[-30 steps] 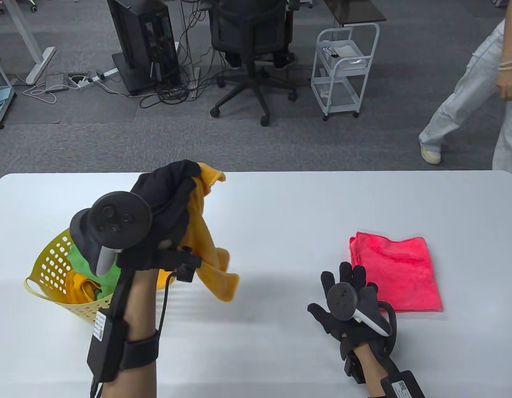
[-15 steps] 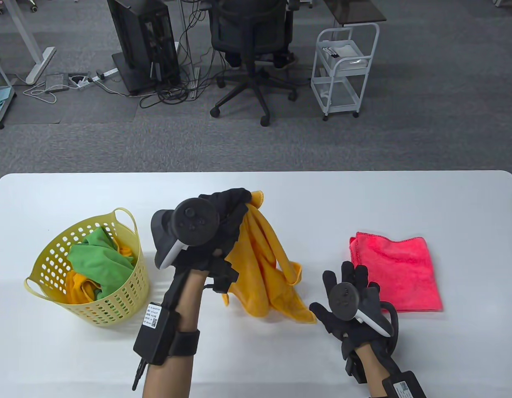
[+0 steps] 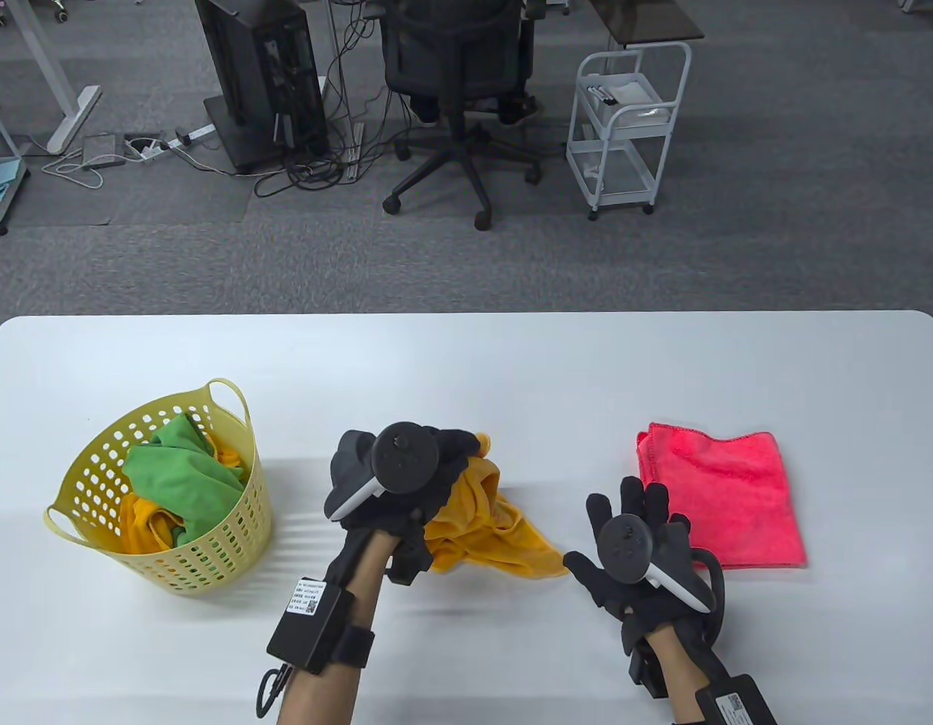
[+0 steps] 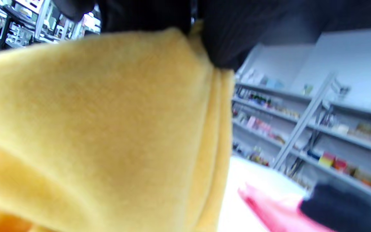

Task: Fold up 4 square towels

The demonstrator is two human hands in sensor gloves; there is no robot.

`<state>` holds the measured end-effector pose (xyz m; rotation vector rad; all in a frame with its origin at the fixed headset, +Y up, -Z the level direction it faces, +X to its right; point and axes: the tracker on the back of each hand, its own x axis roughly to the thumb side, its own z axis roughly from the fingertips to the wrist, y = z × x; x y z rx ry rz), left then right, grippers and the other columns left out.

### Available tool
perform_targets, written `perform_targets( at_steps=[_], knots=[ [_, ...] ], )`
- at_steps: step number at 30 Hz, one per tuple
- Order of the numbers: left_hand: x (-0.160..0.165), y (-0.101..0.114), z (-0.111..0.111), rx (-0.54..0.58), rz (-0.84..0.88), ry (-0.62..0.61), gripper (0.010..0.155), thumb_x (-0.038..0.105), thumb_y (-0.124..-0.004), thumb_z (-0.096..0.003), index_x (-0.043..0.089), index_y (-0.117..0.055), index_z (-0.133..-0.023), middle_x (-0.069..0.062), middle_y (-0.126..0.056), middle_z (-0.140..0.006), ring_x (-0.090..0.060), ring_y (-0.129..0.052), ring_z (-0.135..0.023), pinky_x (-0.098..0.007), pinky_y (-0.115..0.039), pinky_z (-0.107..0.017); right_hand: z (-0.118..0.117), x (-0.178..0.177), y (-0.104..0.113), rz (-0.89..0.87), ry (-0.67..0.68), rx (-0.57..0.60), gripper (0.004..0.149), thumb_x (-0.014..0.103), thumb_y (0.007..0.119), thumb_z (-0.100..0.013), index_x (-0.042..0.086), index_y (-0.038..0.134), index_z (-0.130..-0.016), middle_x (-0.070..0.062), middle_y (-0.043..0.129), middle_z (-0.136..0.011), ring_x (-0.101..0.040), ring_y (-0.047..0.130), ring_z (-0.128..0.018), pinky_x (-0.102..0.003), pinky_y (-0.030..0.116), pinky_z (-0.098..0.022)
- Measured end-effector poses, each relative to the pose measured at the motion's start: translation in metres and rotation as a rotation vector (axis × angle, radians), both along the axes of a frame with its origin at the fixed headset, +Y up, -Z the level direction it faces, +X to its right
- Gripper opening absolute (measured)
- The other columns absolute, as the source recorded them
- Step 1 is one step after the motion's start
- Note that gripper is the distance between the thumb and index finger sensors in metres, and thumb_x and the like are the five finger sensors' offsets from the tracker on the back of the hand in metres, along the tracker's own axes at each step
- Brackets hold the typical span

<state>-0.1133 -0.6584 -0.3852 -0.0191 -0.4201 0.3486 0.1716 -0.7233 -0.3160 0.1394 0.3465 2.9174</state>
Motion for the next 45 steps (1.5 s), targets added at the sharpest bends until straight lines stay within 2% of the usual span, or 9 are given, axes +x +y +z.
perform_targets(
  at_steps=[9, 11, 13, 18, 22, 28, 34, 39, 45],
  knots=[
    [0.004, -0.054, 0.01, -0.11, -0.31, -0.129, 0.036, 0.037, -0.08, -0.0569, 0.038, -0.085, -0.093, -0.006, -0.089, -0.094, -0.037, -0.086, -0.085, -0.064, -0.051, -0.076, 0.001, -0.001, -0.001, 0.008, -0.002, -0.01, 0.084, 0.06, 0.062, -0.061, 0.015, 0.02, -0.118, -0.024, -0.008, -0.117, -0.051, -0.009, -0.101, -0.072, 0.011, -0.068],
    [0.002, -0.053, 0.011, -0.148, -0.312, -0.142, 0.039, 0.043, -0.077, -0.057, 0.039, -0.083, -0.095, -0.009, -0.081, -0.103, -0.04, -0.079, -0.091, -0.066, -0.045, -0.077, 0.001, -0.001, -0.001, 0.008, -0.003, -0.01, 0.084, 0.06, 0.062, -0.061, 0.015, 0.02, -0.118, -0.024, -0.008, -0.117, -0.051, -0.009, -0.101, -0.072, 0.011, -0.068],
    [-0.003, -0.047, 0.013, -0.196, -0.287, -0.119, 0.05, 0.06, -0.07, -0.0554, 0.038, -0.081, -0.099, -0.019, -0.058, -0.119, -0.048, -0.063, -0.099, -0.072, -0.032, -0.076, 0.001, -0.001, -0.001, 0.008, -0.004, -0.014, 0.084, 0.06, 0.062, -0.061, 0.015, 0.02, -0.118, -0.024, -0.008, -0.117, -0.051, -0.009, -0.101, -0.072, 0.011, -0.068],
    [-0.016, -0.027, 0.011, -0.172, -0.13, -0.086, 0.063, 0.064, -0.063, -0.0565, 0.033, -0.067, -0.112, -0.025, -0.038, -0.125, -0.055, -0.047, -0.106, -0.074, -0.026, -0.075, 0.001, -0.001, -0.001, 0.013, -0.005, -0.019, 0.084, 0.06, 0.062, -0.062, 0.014, 0.021, -0.119, -0.025, -0.008, -0.117, -0.051, -0.009, -0.101, -0.072, 0.011, -0.068],
    [-0.022, -0.024, -0.003, -0.2, -0.051, -0.024, 0.071, 0.062, -0.06, -0.0584, 0.03, -0.047, -0.12, -0.026, -0.037, -0.126, -0.059, -0.04, -0.108, -0.075, -0.024, -0.075, 0.001, -0.001, -0.001, 0.012, -0.004, -0.016, 0.084, 0.06, 0.062, -0.062, 0.014, 0.021, -0.119, -0.025, -0.008, -0.117, -0.051, -0.009, -0.101, -0.072, 0.011, -0.068],
    [-0.005, -0.05, -0.04, -0.366, -0.215, 0.007, 0.068, 0.051, -0.052, -0.0617, 0.02, -0.041, -0.121, -0.028, -0.016, -0.126, -0.059, -0.013, -0.108, -0.076, -0.014, -0.073, 0.0, 0.0, -0.001, 0.016, -0.01, -0.025, 0.083, 0.06, 0.062, -0.062, 0.015, 0.021, -0.119, -0.025, -0.008, -0.117, -0.051, -0.009, -0.101, -0.072, 0.011, -0.068],
    [0.002, -0.071, -0.062, -0.526, -0.221, -0.036, 0.065, 0.045, -0.058, -0.0636, 0.028, -0.035, -0.121, -0.028, -0.015, -0.124, -0.058, -0.004, -0.105, -0.076, -0.004, -0.069, -0.001, 0.003, -0.002, 0.007, -0.023, -0.032, 0.083, 0.059, 0.062, -0.062, 0.014, 0.021, -0.119, -0.025, -0.008, -0.117, -0.051, -0.009, -0.101, -0.072, 0.011, -0.068],
    [-0.002, -0.077, -0.068, -0.57, -0.197, -0.049, 0.055, 0.046, -0.066, -0.0629, 0.034, -0.057, -0.116, -0.027, -0.025, -0.125, -0.058, -0.009, -0.105, -0.076, -0.004, -0.068, -0.002, 0.005, -0.001, -0.002, -0.031, -0.029, 0.083, 0.059, 0.062, -0.062, 0.014, 0.021, -0.118, -0.025, -0.008, -0.117, -0.051, -0.009, -0.101, -0.072, 0.011, -0.069],
    [-0.007, -0.071, -0.067, -0.449, -0.207, -0.002, 0.038, 0.039, -0.075, -0.06, 0.034, -0.081, -0.097, -0.02, -0.049, -0.122, -0.055, -0.029, -0.107, -0.074, -0.014, -0.072, -0.003, 0.005, -0.001, -0.004, -0.033, -0.028, 0.083, 0.059, 0.062, -0.062, 0.013, 0.021, -0.118, -0.025, -0.008, -0.117, -0.051, -0.009, -0.101, -0.072, 0.011, -0.069]
  ],
)
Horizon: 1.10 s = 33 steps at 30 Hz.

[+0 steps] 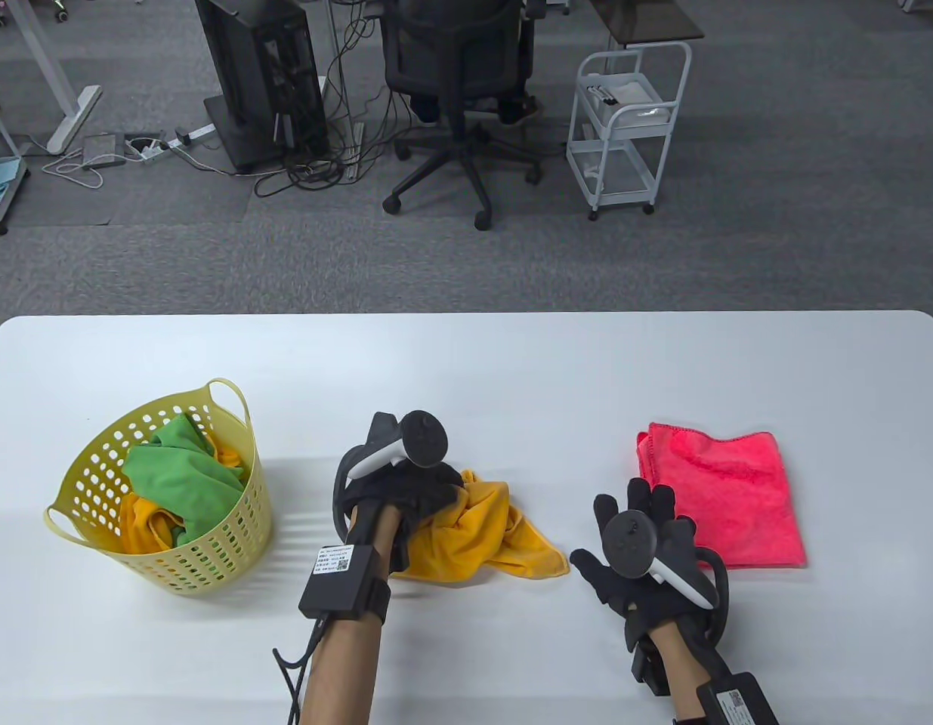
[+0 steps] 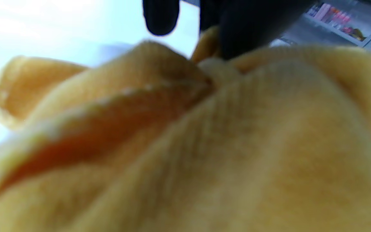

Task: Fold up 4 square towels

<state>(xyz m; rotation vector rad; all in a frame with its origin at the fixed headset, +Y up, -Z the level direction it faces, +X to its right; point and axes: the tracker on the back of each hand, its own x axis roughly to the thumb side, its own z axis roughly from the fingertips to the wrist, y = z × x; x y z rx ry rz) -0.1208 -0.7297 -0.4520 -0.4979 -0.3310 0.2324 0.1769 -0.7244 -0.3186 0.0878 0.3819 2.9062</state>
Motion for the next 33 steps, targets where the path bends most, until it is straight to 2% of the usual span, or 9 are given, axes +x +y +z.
perform_targets(
  at_steps=[8, 14, 18, 21, 26, 28, 30, 31, 33],
  knots=[
    [-0.019, 0.044, 0.02, 0.242, 0.088, 0.043, 0.037, 0.036, -0.076, -0.0593, 0.029, -0.083, -0.095, -0.016, -0.067, -0.116, -0.053, -0.05, -0.107, -0.072, -0.027, -0.075, 0.0, 0.0, 0.0, 0.002, 0.001, 0.002, 0.084, 0.059, 0.062, -0.062, 0.013, 0.021, -0.118, -0.025, -0.008, -0.117, -0.051, -0.009, -0.101, -0.072, 0.011, -0.069],
    [-0.043, 0.098, 0.06, 0.452, 0.16, 0.028, 0.037, 0.036, -0.077, -0.0588, 0.029, -0.085, -0.094, -0.007, -0.091, -0.097, -0.042, -0.082, -0.095, -0.068, -0.045, -0.077, 0.001, -0.002, 0.001, 0.002, 0.019, 0.01, 0.084, 0.059, 0.063, -0.062, 0.013, 0.021, -0.118, -0.025, -0.008, -0.117, -0.051, -0.009, -0.101, -0.072, 0.011, -0.069],
    [-0.052, 0.115, 0.081, 0.543, 0.199, -0.006, 0.037, 0.036, -0.078, -0.0582, 0.029, -0.086, -0.094, -0.004, -0.097, -0.086, -0.037, -0.09, -0.085, -0.067, -0.05, -0.076, 0.004, -0.01, 0.01, -0.021, 0.067, 0.058, 0.085, 0.059, 0.064, -0.062, 0.013, 0.021, -0.118, -0.025, -0.008, -0.117, -0.051, -0.009, -0.101, -0.072, 0.011, -0.069],
    [-0.053, 0.123, 0.088, 0.562, 0.175, -0.051, 0.037, 0.036, -0.079, -0.0581, 0.03, -0.086, -0.093, -0.004, -0.097, -0.082, -0.036, -0.09, -0.082, -0.067, -0.051, -0.076, 0.009, -0.031, 0.03, -0.045, 0.135, 0.135, 0.086, 0.059, 0.067, -0.062, 0.012, 0.022, -0.119, -0.026, -0.007, -0.118, -0.052, -0.009, -0.101, -0.072, 0.011, -0.069],
    [-0.045, 0.129, 0.092, 0.581, 0.161, -0.145, 0.037, 0.038, -0.08, -0.0576, 0.032, -0.087, -0.093, -0.003, -0.097, -0.079, -0.035, -0.09, -0.08, -0.066, -0.051, -0.076, 0.007, -0.087, 0.085, -0.127, 0.271, 0.283, 0.085, 0.054, 0.074, -0.061, 0.011, 0.029, -0.118, -0.025, 0.002, -0.121, -0.052, -0.001, -0.105, -0.072, 0.017, -0.071],
    [-0.043, 0.131, 0.095, 0.586, 0.145, -0.166, 0.037, 0.04, -0.08, -0.0571, 0.032, -0.088, -0.092, -0.002, -0.095, -0.081, -0.036, -0.088, -0.083, -0.067, -0.05, -0.077, 0.001, -0.106, 0.102, -0.17, 0.306, 0.318, 0.082, 0.05, 0.079, -0.06, 0.011, 0.035, -0.118, -0.024, 0.012, -0.123, -0.052, 0.009, -0.109, -0.073, 0.025, -0.074],
    [-0.043, 0.133, 0.098, 0.596, 0.129, -0.179, 0.036, 0.04, -0.08, -0.0571, 0.033, -0.088, -0.092, -0.002, -0.092, -0.089, -0.037, -0.084, -0.089, -0.067, -0.048, -0.078, -0.006, -0.122, 0.116, -0.219, 0.332, 0.365, 0.081, 0.046, 0.084, -0.059, 0.01, 0.041, -0.116, -0.024, 0.027, -0.125, -0.049, 0.04, -0.113, -0.068, 0.047, -0.076],
    [-0.044, 0.133, 0.099, 0.599, 0.136, -0.187, 0.036, 0.04, -0.081, -0.0568, 0.033, -0.088, -0.092, -0.005, -0.088, -0.097, -0.039, -0.08, -0.093, -0.068, -0.047, -0.078, -0.012, -0.13, 0.122, -0.274, 0.354, 0.388, 0.079, 0.042, 0.087, -0.058, 0.009, 0.044, -0.115, -0.024, 0.034, -0.124, -0.043, 0.067, -0.106, -0.059, 0.062, -0.072],
    [-0.045, 0.134, 0.099, 0.588, 0.152, -0.2, 0.036, 0.04, -0.081, -0.0568, 0.033, -0.089, -0.092, -0.009, -0.082, -0.105, -0.042, -0.075, -0.098, -0.068, -0.045, -0.078, -0.022, -0.138, 0.125, -0.352, 0.394, 0.373, 0.077, 0.038, 0.09, -0.057, 0.008, 0.047, -0.114, -0.025, 0.043, -0.122, -0.031, 0.09, -0.084, -0.047, 0.075, -0.061]
  ],
)
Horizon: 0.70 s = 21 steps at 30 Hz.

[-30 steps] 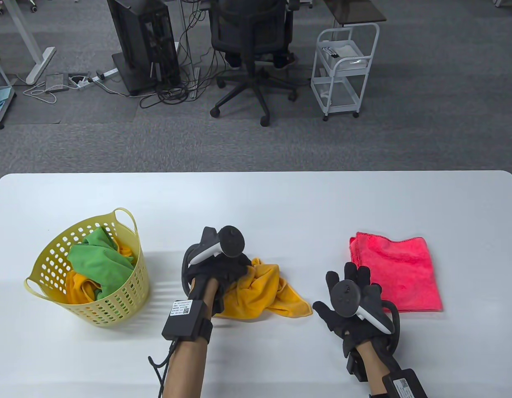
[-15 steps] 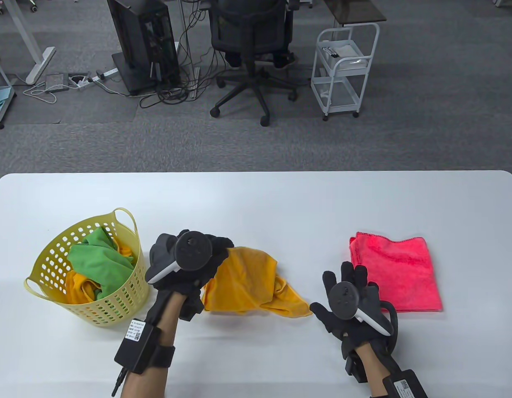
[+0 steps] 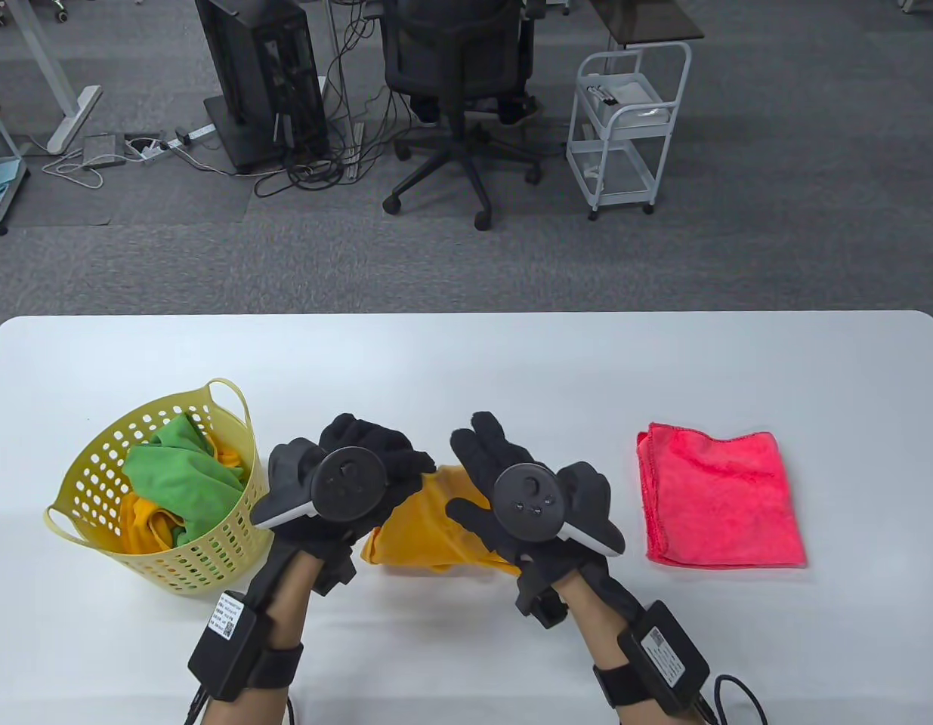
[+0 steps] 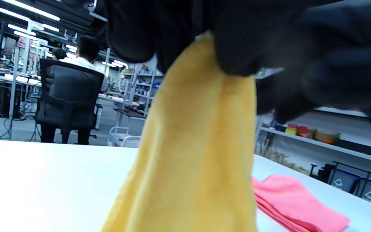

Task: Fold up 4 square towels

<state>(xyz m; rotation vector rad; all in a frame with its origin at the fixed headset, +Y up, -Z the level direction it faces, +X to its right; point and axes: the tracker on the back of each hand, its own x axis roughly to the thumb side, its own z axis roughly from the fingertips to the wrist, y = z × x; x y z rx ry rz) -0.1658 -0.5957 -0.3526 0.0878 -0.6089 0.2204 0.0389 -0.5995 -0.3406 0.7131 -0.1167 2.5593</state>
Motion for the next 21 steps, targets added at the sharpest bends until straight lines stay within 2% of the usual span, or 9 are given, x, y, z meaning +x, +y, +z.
perform_targets(
  at_steps=[1, 3, 5, 9, 11, 13, 14, 17, 21],
  knots=[
    [-0.001, 0.001, 0.0, -0.007, 0.009, -0.004, 0.036, 0.04, -0.081, -0.057, 0.033, -0.089, -0.092, -0.009, -0.081, -0.106, -0.042, -0.074, -0.099, -0.068, -0.045, -0.078, -0.007, -0.004, 0.0, -0.047, 0.017, -0.043, 0.077, 0.035, 0.092, -0.056, 0.007, 0.049, -0.113, -0.025, 0.051, -0.12, -0.026, 0.095, -0.072, -0.042, 0.079, -0.054],
    [-0.005, 0.003, 0.001, -0.004, 0.041, -0.008, 0.037, 0.04, -0.081, -0.0572, 0.031, -0.088, -0.092, -0.009, -0.08, -0.107, -0.043, -0.073, -0.1, -0.068, -0.045, -0.078, -0.018, -0.007, -0.002, -0.112, 0.058, -0.125, 0.075, 0.032, 0.093, -0.056, 0.005, 0.051, -0.112, -0.025, 0.063, -0.116, -0.02, 0.099, -0.06, -0.036, 0.082, -0.045],
    [-0.008, 0.004, 0.0, -0.016, 0.081, -0.021, 0.037, 0.04, -0.081, -0.0571, 0.028, -0.089, -0.092, -0.009, -0.08, -0.107, -0.043, -0.073, -0.1, -0.068, -0.045, -0.078, -0.029, -0.008, -0.006, -0.2, 0.083, -0.194, 0.073, 0.029, 0.093, -0.056, 0.003, 0.053, -0.111, -0.022, 0.074, -0.109, -0.015, 0.1, -0.049, -0.031, 0.083, -0.037],
    [-0.011, 0.005, 0.001, -0.001, 0.103, -0.009, 0.037, 0.039, -0.083, -0.0557, 0.022, -0.091, -0.087, -0.006, -0.086, -0.1, -0.039, -0.079, -0.095, -0.069, -0.043, -0.077, -0.038, -0.01, -0.011, -0.239, 0.097, -0.27, 0.059, 0.027, 0.094, -0.056, 0.001, 0.068, -0.103, -0.014, 0.094, -0.088, -0.009, 0.101, -0.032, -0.027, 0.084, -0.025],
    [-0.011, 0.005, 0.001, 0.044, 0.086, 0.019, 0.036, 0.041, -0.084, -0.0547, 0.022, -0.092, -0.085, -0.005, -0.087, -0.099, -0.038, -0.08, -0.094, -0.068, -0.044, -0.077, -0.039, -0.012, -0.011, -0.163, 0.065, -0.245, 0.052, 0.031, 0.094, -0.055, 0.004, 0.078, -0.096, -0.011, 0.1, -0.075, -0.007, 0.1, -0.026, -0.026, 0.084, -0.021],
    [-0.012, 0.005, 0.0, 0.033, 0.069, 0.026, 0.037, 0.043, -0.085, -0.0542, 0.022, -0.093, -0.083, -0.003, -0.087, -0.1, -0.038, -0.08, -0.096, -0.068, -0.044, -0.077, -0.036, -0.014, -0.009, -0.102, 0.065, -0.225, 0.046, 0.033, 0.094, -0.055, 0.008, 0.084, -0.092, -0.009, 0.102, -0.07, -0.006, 0.099, -0.024, -0.025, 0.084, -0.02],
    [-0.014, 0.005, 0.0, 0.013, 0.074, 0.025, 0.037, 0.044, -0.085, -0.0539, 0.022, -0.093, -0.083, -0.003, -0.087, -0.1, -0.039, -0.08, -0.096, -0.068, -0.044, -0.077, -0.035, -0.016, -0.008, -0.082, 0.069, -0.226, 0.045, 0.034, 0.095, -0.055, 0.008, 0.085, -0.091, -0.009, 0.102, -0.069, -0.006, 0.099, -0.024, -0.025, 0.083, -0.02],
    [-0.018, 0.004, -0.003, -0.046, 0.105, 0.021, 0.038, 0.046, -0.084, -0.0542, 0.023, -0.094, -0.082, -0.003, -0.088, -0.099, -0.041, -0.078, -0.098, -0.069, -0.044, -0.077, -0.028, -0.016, 0.003, 0.026, 0.008, -0.086, 0.043, 0.035, 0.095, -0.054, 0.011, 0.087, -0.089, -0.008, 0.102, -0.067, -0.007, 0.099, -0.024, -0.026, 0.084, -0.021],
    [-0.024, 0.003, -0.005, -0.135, 0.145, 0.009, 0.038, 0.046, -0.083, -0.0555, 0.024, -0.091, -0.085, -0.005, -0.087, -0.101, -0.043, -0.076, -0.099, -0.069, -0.043, -0.077, -0.023, -0.01, 0.018, 0.008, -0.026, -0.012, 0.042, 0.035, 0.096, -0.054, 0.012, 0.087, -0.088, -0.008, 0.102, -0.068, -0.008, 0.1, -0.026, -0.026, 0.084, -0.021]
  ],
)
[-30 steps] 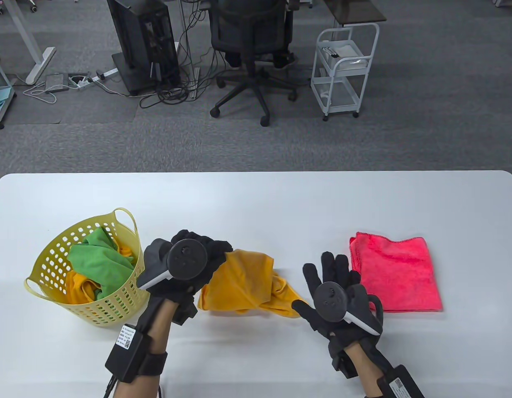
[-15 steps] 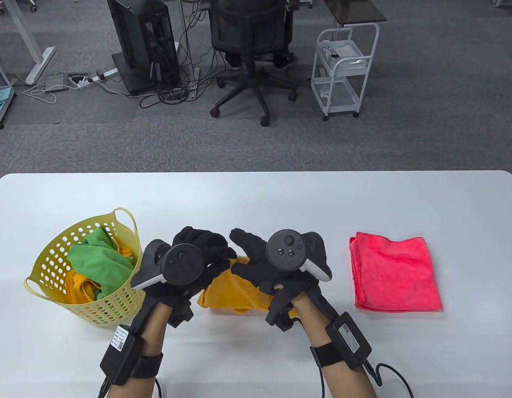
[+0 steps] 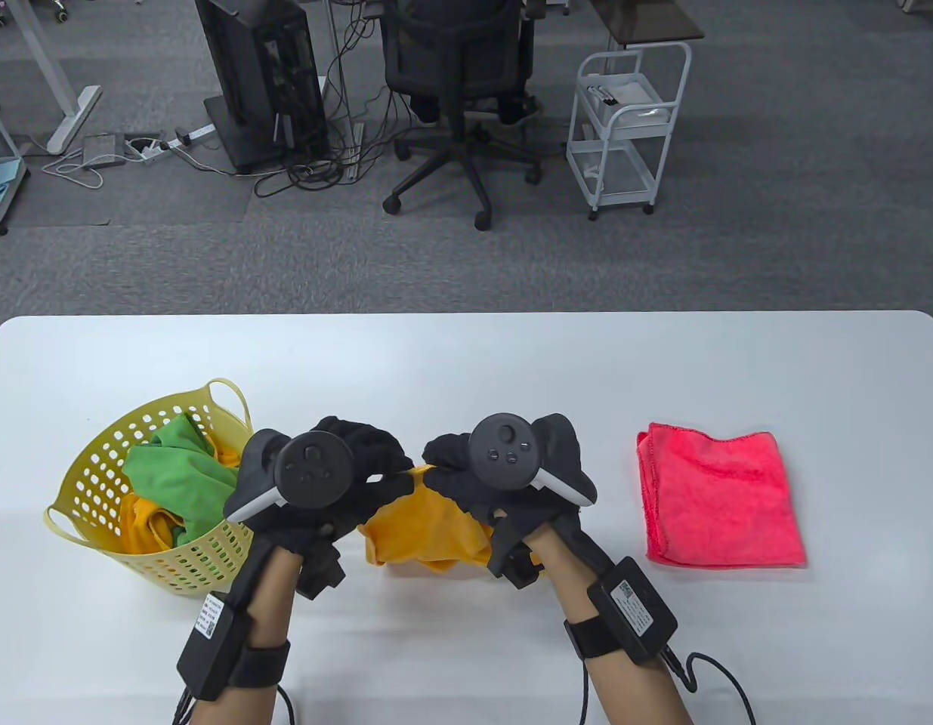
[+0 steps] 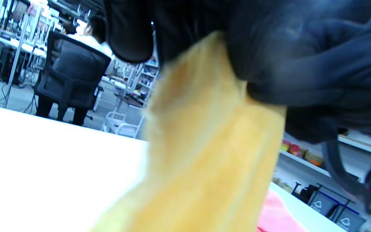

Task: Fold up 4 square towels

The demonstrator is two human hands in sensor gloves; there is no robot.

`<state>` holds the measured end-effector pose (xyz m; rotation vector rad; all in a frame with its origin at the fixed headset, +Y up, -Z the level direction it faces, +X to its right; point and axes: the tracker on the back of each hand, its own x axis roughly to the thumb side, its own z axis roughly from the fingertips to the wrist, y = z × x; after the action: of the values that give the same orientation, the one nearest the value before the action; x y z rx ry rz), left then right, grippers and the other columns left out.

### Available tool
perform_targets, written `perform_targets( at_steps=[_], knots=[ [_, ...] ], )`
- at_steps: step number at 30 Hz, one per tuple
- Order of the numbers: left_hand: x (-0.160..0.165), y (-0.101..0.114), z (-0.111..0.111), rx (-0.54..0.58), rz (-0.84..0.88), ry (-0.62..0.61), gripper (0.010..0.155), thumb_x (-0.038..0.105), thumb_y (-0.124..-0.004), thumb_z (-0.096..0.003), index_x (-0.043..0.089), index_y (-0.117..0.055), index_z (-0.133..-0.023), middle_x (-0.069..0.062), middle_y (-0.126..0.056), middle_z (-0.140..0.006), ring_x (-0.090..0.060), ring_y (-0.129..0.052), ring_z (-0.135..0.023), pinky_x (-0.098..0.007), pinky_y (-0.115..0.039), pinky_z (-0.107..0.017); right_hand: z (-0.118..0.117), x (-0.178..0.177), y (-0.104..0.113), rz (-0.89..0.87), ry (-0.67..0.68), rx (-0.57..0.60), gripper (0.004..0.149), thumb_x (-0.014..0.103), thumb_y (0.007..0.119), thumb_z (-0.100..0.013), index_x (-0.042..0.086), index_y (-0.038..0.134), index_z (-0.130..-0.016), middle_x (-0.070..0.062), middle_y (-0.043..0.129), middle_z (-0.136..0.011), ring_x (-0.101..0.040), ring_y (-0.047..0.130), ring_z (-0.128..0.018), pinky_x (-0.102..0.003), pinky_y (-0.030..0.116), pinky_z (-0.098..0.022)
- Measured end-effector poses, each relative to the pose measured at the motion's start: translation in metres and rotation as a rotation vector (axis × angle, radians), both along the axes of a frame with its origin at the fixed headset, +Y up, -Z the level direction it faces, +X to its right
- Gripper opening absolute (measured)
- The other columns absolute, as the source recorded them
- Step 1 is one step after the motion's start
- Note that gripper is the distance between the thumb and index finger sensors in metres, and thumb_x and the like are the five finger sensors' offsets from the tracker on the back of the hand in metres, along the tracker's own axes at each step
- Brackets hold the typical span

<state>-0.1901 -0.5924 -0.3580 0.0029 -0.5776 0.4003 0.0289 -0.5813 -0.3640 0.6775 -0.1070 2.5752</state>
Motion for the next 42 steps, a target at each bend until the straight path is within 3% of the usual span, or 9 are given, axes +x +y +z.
perform_targets(
  at_steps=[3, 8, 12, 20, 25, 30, 32, 37, 42],
  knots=[
    [-0.004, 0.002, 0.0, -0.008, -0.014, 0.021, 0.038, 0.047, -0.083, -0.0553, 0.025, -0.091, -0.085, -0.005, -0.087, -0.1, -0.043, -0.075, -0.099, -0.069, -0.043, -0.077, 0.003, 0.005, 0.005, 0.002, 0.0, 0.022, 0.042, 0.033, 0.096, -0.053, 0.013, 0.087, -0.089, -0.009, 0.102, -0.071, -0.008, 0.101, -0.026, -0.026, 0.084, -0.021],
    [-0.007, 0.003, 0.003, 0.061, -0.109, 0.14, 0.037, 0.05, -0.085, -0.0524, 0.026, -0.093, -0.08, -0.005, -0.087, -0.098, -0.043, -0.076, -0.098, -0.068, -0.044, -0.077, 0.005, 0.009, 0.001, -0.013, 0.054, -0.075, 0.044, 0.028, 0.096, -0.054, 0.008, 0.081, -0.091, -0.015, 0.101, -0.078, -0.007, 0.103, -0.026, -0.025, 0.086, -0.019],
    [-0.008, 0.004, 0.005, 0.109, -0.041, 0.183, 0.036, 0.046, -0.085, -0.0538, 0.027, -0.091, -0.084, -0.005, -0.088, -0.098, -0.043, -0.078, -0.096, -0.067, -0.046, -0.077, 0.004, 0.009, -0.006, -0.065, 0.106, -0.163, 0.046, 0.027, 0.096, -0.054, 0.007, 0.076, -0.091, -0.016, 0.099, -0.08, -0.006, 0.103, -0.025, -0.025, 0.086, -0.018],
    [-0.005, 0.012, 0.014, 0.194, 0.14, 0.161, 0.035, 0.042, -0.086, -0.0539, 0.029, -0.09, -0.087, -0.005, -0.087, -0.099, -0.043, -0.077, -0.097, -0.068, -0.044, -0.077, 0.0, -0.006, -0.028, 0.0, 0.205, -0.362, 0.046, 0.037, 0.097, -0.053, 0.009, 0.083, -0.085, -0.009, 0.107, -0.06, -0.004, 0.102, -0.015, -0.023, 0.085, -0.011],
    [-0.004, 0.012, 0.015, 0.224, 0.163, 0.179, 0.036, 0.042, -0.088, -0.0528, 0.028, -0.091, -0.085, -0.005, -0.087, -0.098, -0.043, -0.078, -0.096, -0.068, -0.044, -0.077, -0.001, -0.017, -0.043, 0.048, 0.237, -0.44, 0.044, 0.039, 0.093, -0.056, 0.012, 0.084, -0.09, -0.005, 0.107, -0.059, -0.006, 0.102, -0.017, -0.024, 0.085, -0.014],
    [-0.012, 0.008, 0.012, 0.208, 0.204, 0.193, 0.036, 0.043, -0.089, -0.0523, 0.028, -0.092, -0.085, -0.004, -0.087, -0.099, -0.043, -0.078, -0.096, -0.068, -0.044, -0.077, -0.004, -0.015, -0.054, 0.011, 0.279, -0.501, 0.043, 0.042, 0.093, -0.055, 0.012, 0.089, -0.085, -0.006, 0.107, -0.058, -0.006, 0.102, -0.018, -0.024, 0.085, -0.014],
    [-0.014, 0.008, 0.011, 0.197, 0.236, 0.189, 0.036, 0.043, -0.089, -0.0521, 0.028, -0.092, -0.085, -0.004, -0.087, -0.098, -0.043, -0.078, -0.096, -0.069, -0.043, -0.077, -0.005, -0.013, -0.056, -0.003, 0.278, -0.509, 0.044, 0.044, 0.093, -0.053, 0.011, 0.091, -0.082, -0.005, 0.107, -0.055, -0.007, 0.101, -0.018, -0.025, 0.084, -0.015],
    [-0.015, 0.008, 0.012, 0.218, 0.25, 0.208, 0.036, 0.042, -0.089, -0.0522, 0.028, -0.092, -0.085, -0.004, -0.087, -0.098, -0.043, -0.077, -0.096, -0.069, -0.043, -0.077, -0.005, -0.012, -0.056, 0.151, 0.134, -0.388, 0.047, 0.052, 0.092, -0.049, 0.012, 0.096, -0.073, -0.004, 0.106, -0.046, -0.007, 0.1, -0.015, -0.025, 0.084, -0.013],
    [-0.02, 0.01, 0.013, 0.239, 0.285, 0.238, 0.035, 0.042, -0.089, -0.0523, 0.028, -0.092, -0.085, -0.004, -0.087, -0.098, -0.043, -0.078, -0.096, -0.069, -0.043, -0.077, -0.003, -0.007, -0.058, 0.21, 0.113, -0.384, 0.046, 0.051, 0.09, -0.051, 0.012, 0.096, -0.075, -0.003, 0.106, -0.044, -0.006, 0.099, -0.014, -0.025, 0.083, -0.011]
  ],
)
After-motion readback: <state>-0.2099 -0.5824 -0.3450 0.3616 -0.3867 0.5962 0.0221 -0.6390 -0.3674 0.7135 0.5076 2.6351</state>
